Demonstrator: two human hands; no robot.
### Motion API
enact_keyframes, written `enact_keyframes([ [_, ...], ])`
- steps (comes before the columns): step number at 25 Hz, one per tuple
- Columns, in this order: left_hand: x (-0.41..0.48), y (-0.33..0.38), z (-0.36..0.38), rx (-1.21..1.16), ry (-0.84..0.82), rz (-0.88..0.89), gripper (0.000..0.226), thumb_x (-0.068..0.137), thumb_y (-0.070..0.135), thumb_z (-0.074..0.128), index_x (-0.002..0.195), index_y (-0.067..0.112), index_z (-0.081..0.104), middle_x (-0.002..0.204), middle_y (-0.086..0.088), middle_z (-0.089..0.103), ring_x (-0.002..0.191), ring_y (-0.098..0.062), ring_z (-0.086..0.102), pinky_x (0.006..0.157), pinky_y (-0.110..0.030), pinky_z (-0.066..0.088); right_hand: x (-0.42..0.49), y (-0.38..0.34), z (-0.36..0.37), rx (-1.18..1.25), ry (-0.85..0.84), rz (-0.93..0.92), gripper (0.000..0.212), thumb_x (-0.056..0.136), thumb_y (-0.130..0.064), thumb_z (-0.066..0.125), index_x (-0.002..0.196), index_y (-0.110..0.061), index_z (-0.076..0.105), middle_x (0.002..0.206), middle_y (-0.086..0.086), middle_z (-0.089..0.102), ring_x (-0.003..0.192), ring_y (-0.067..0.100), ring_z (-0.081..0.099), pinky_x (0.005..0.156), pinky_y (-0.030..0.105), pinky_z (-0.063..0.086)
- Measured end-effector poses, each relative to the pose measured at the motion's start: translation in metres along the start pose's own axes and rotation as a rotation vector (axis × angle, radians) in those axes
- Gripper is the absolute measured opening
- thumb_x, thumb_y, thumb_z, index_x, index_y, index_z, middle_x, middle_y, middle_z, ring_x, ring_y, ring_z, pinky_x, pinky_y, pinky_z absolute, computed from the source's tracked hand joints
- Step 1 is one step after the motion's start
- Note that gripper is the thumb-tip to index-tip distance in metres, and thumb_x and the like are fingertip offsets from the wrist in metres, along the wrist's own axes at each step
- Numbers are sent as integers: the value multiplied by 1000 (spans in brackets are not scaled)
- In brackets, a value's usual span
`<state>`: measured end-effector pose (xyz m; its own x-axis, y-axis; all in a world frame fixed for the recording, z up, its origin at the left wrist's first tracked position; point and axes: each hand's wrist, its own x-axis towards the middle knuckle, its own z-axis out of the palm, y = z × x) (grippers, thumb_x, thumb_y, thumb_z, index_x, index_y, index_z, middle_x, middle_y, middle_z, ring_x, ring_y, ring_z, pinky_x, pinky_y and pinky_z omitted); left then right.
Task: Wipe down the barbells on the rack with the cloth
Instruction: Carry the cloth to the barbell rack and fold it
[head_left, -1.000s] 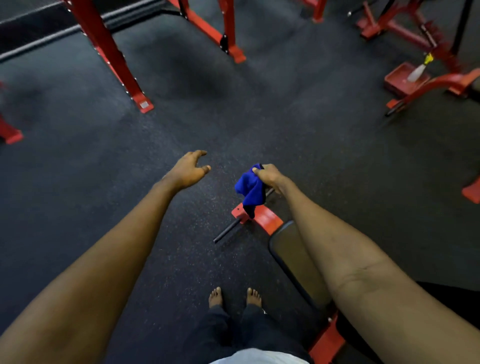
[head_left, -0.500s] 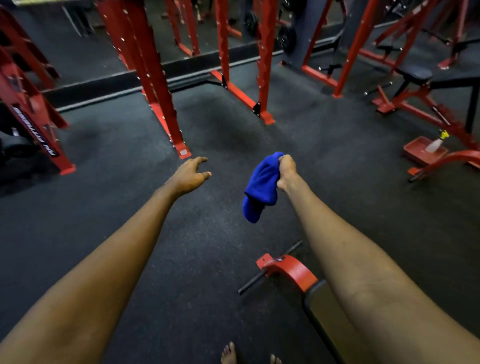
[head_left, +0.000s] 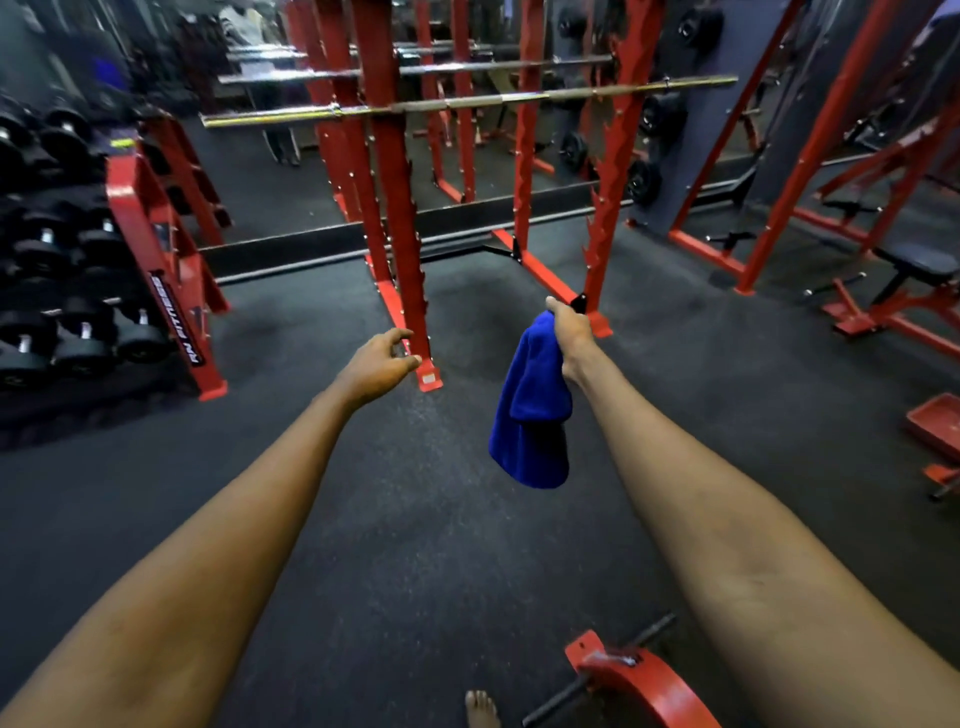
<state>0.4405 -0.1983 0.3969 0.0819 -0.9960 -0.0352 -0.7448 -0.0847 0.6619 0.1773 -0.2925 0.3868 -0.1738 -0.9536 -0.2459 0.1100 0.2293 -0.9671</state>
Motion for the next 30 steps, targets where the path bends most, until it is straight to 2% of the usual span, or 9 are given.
enact_keyframes([
  [3,47,-9,-32,27,57,-14,61,95,32,65,150,17,43,147,-11,51,131,-25,53,105,-36,43,45,-25,40,-153,-47,-131,35,103,-37,57,117,-7,67,110,4,64,105,20,60,92,27,41],
  [7,107,-18,-81,89,120,-37,65,96,34,64,154,18,38,156,-10,42,140,-25,45,115,-42,39,104,-65,86,-205,-59,-248,27,103,-30,56,97,-7,68,91,4,59,87,18,56,79,28,42],
  [10,153,-27,-119,101,164,-43,64,96,32,65,153,19,39,155,-12,44,140,-26,46,116,-44,38,142,-98,126,-205,-26,-286,26,101,-27,58,87,-10,70,82,2,58,82,18,54,75,29,42],
  [12,181,-34,-142,106,199,-27,63,95,31,65,152,19,41,153,-13,45,138,-27,47,115,-43,39,164,-115,154,-222,-6,-312,35,100,-28,59,68,-16,58,70,-2,53,77,19,52,72,30,40],
  [14,207,-42,-163,102,225,-29,62,95,29,65,151,20,42,152,-12,46,138,-27,47,115,-43,38,183,-128,182,-249,-17,-333,41,100,-27,59,62,-17,49,66,-2,49,72,18,48,69,29,37],
  [20,293,-72,-217,89,275,-9,61,96,27,64,152,18,41,151,-11,47,137,-26,46,113,-37,37,248,-166,267,-200,-144,-370,18,98,-24,58,83,-17,65,78,1,55,75,16,51,76,32,44],
  [24,350,-91,-252,67,285,-8,64,94,30,67,151,18,42,149,-11,49,135,-26,48,113,-40,40,285,-199,331,-128,-195,-398,26,98,-15,57,74,-20,64,75,-6,56,72,10,50,75,28,44],
  [28,408,-103,-282,58,277,-10,64,95,31,65,152,20,40,153,-9,45,138,-26,46,115,-43,39,320,-233,391,-25,-270,-369,17,101,-13,56,93,-17,70,89,1,67,79,12,59,79,27,50],
  [30,434,-109,-288,39,272,-13,63,96,31,65,153,21,39,155,-9,43,138,-26,45,114,-42,39,338,-244,419,3,-313,-346,20,101,-13,55,90,-18,71,92,4,69,80,15,63,82,32,54],
])
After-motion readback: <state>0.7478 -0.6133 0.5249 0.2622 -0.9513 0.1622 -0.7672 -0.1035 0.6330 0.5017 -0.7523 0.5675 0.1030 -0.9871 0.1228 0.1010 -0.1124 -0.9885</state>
